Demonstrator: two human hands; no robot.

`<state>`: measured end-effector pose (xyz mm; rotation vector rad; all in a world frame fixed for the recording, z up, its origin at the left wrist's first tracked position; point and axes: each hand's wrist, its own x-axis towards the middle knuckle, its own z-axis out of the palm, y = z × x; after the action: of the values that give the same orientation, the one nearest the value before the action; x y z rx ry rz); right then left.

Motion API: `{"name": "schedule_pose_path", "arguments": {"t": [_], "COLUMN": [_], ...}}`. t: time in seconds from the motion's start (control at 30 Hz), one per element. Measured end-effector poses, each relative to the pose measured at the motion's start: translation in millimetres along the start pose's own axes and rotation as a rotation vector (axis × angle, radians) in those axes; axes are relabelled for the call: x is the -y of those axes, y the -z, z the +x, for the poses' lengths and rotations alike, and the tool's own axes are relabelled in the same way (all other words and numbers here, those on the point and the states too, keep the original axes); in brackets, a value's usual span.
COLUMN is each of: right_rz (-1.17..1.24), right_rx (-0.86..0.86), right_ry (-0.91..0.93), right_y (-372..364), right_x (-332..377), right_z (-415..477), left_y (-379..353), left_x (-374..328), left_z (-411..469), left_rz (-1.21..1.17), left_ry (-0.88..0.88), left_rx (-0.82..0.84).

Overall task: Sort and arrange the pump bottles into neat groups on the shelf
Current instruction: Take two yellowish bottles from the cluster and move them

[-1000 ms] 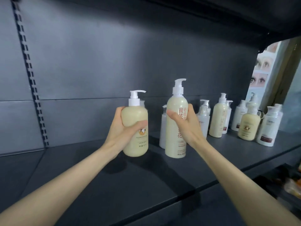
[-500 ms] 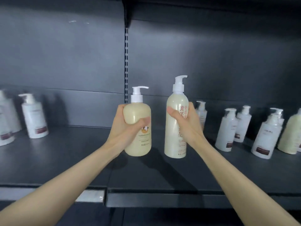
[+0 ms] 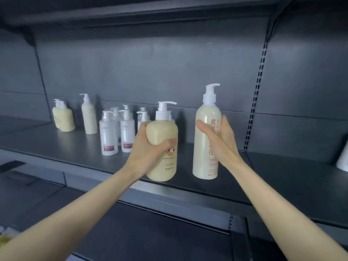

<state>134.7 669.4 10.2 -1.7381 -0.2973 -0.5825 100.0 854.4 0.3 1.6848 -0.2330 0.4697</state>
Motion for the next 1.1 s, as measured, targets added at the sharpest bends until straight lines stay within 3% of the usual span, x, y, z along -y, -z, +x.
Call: {"name": "schedule_pose_path", "arguments": {"t": [0.47, 1.1], "right_rz": [0.097, 0.07], "right_rx": [0.186, 0.268], "right_ry": [0.069, 0.056], "right_y": [-223, -475], "right_x": [28, 9], "right_z": [30, 140], "left_y": [201, 378], "left_x": [52, 147], "left_z": [48, 198], "left_rz": [0.071, 0.134], "left_ry": [-0.026, 0.057], "left_rx": [-0.229, -0.235]}}
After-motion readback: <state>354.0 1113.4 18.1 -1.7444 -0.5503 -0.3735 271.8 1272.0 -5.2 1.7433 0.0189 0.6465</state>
